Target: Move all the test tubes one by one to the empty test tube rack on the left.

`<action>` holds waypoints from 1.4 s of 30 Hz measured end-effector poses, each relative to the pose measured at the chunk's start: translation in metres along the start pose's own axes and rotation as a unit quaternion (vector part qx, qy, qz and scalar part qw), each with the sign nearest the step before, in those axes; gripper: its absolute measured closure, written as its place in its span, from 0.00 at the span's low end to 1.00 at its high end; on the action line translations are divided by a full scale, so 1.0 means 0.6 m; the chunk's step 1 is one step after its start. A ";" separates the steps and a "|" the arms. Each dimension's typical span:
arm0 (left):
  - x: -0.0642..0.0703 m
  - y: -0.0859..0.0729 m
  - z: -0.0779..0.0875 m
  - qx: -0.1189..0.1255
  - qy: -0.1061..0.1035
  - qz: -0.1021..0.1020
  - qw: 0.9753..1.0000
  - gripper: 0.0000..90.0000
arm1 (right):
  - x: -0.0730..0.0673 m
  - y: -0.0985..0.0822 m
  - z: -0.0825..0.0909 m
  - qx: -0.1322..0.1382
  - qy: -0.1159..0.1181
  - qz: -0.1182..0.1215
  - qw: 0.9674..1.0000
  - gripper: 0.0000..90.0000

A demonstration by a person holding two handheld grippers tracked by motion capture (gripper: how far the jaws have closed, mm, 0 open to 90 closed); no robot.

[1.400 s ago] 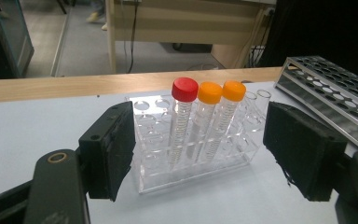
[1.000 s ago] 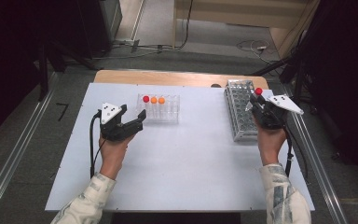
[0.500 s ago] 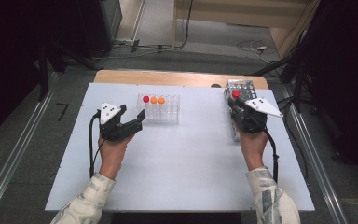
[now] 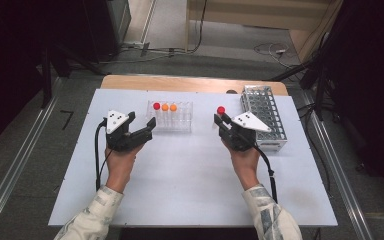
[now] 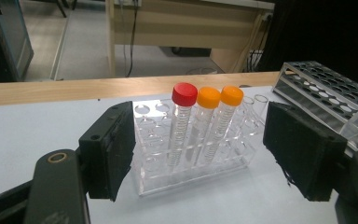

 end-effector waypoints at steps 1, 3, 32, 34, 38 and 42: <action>0.001 0.000 0.000 0.000 -0.001 0.000 1.000 0.28 | -0.007 -0.002 -0.003 -0.003 0.003 0.001 1.000 0.80; 0.002 -0.001 0.000 -0.001 -0.001 0.000 1.000 0.28 | -0.020 -0.005 -0.009 -0.004 0.012 0.002 1.000 0.79; 0.035 -0.004 0.003 -0.002 -0.028 -0.015 0.999 0.28 | -0.141 -0.009 -0.066 -0.018 0.074 0.033 0.997 0.79; 0.039 -0.004 0.003 -0.003 -0.033 -0.019 0.999 0.28 | -0.148 -0.011 -0.071 -0.019 0.076 0.038 0.996 0.80; 0.049 -0.008 0.002 -0.009 -0.041 -0.028 0.999 0.28 | -0.165 -0.011 -0.077 -0.022 0.083 0.044 0.995 0.79; 0.059 -0.011 0.001 -0.014 -0.051 -0.038 0.998 0.29 | -0.183 -0.009 -0.083 -0.024 0.091 0.052 0.994 0.79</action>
Point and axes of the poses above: each handheld gripper's, and its own axes: z roughly backward along the jaws, y roughly out of its top, x roughly to its right, the point moved 3 cm from there along -z, roughly forward along the jaws, and after that the axes turned 5 degrees about z, right-handed, at the moved point
